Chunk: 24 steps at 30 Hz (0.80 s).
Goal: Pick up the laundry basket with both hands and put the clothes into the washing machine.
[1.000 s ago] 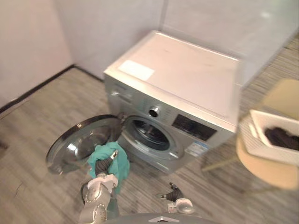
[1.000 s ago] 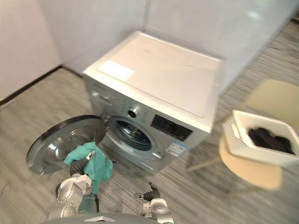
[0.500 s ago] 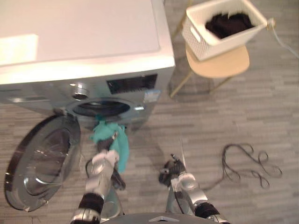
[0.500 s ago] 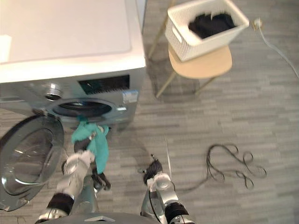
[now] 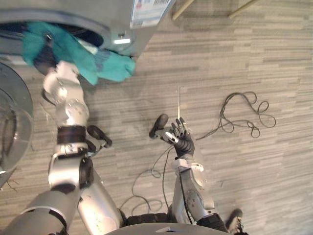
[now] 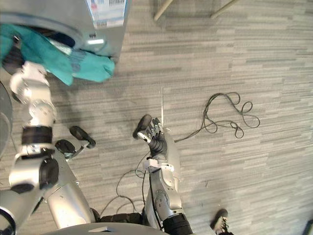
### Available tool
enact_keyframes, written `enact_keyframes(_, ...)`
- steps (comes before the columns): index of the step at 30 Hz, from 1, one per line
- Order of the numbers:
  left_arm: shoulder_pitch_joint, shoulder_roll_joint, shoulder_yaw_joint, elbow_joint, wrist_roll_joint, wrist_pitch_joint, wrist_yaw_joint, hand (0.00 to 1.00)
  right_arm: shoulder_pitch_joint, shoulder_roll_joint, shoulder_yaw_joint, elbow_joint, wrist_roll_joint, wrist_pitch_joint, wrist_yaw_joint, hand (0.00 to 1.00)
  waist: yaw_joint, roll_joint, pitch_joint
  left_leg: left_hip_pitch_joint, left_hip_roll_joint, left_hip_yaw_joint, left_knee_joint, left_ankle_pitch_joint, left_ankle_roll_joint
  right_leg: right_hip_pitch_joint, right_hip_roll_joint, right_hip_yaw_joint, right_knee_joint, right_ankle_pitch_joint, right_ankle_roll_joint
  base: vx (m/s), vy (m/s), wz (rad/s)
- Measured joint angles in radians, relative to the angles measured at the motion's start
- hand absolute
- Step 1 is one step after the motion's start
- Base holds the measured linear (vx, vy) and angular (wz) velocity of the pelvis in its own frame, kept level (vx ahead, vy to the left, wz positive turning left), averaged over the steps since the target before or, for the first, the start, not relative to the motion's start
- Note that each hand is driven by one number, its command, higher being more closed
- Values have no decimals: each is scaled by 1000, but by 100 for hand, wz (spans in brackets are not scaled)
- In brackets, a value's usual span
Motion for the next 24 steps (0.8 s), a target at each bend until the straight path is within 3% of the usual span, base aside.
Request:
enact_keyframes(5,-148,82,-30,59,0,42,5,100,41,0,3,-23,44,1,45,0,5,0,0,-84,0,-17,16,8,10,-65,-4,-4,11,3,-8,-26,-43,3)
enact_keyframes(9,-280,153,-133,59,-27,51,0,100,41,1,-5,-25,77,1,53,0,8,0,0,-114,0,-13,13,12,16,-95,-3,-4,6,8,-14,-7,-46,-1)
enact_keyframes(13,-474,196,-300,40,-94,51,-14,100,41,0,-36,-48,77,1,49,0,5,-1,0,-118,-7,-3,-11,20,17,-97,0,-11,-24,23,-13,-4,-26,2)
enact_keyframes(18,-577,298,-542,62,-199,80,-48,100,38,-7,-105,-124,78,2,25,0,7,-1,0,-120,-39,38,-58,46,37,-99,-16,-24,-58,36,-12,31,-29,24)
enact_keyframes(21,-629,319,-636,62,-244,80,-63,100,39,-15,-132,-195,78,2,19,0,13,-1,-1,-120,-43,66,-77,50,50,-100,-14,-20,-90,59,-8,44,14,6)
enact_keyframes(24,-686,337,-653,44,-282,17,-34,100,41,-25,-136,-284,78,0,-3,0,11,-4,-2,-114,-47,99,-97,47,63,-110,-2,-4,-134,98,-4,47,34,-13)
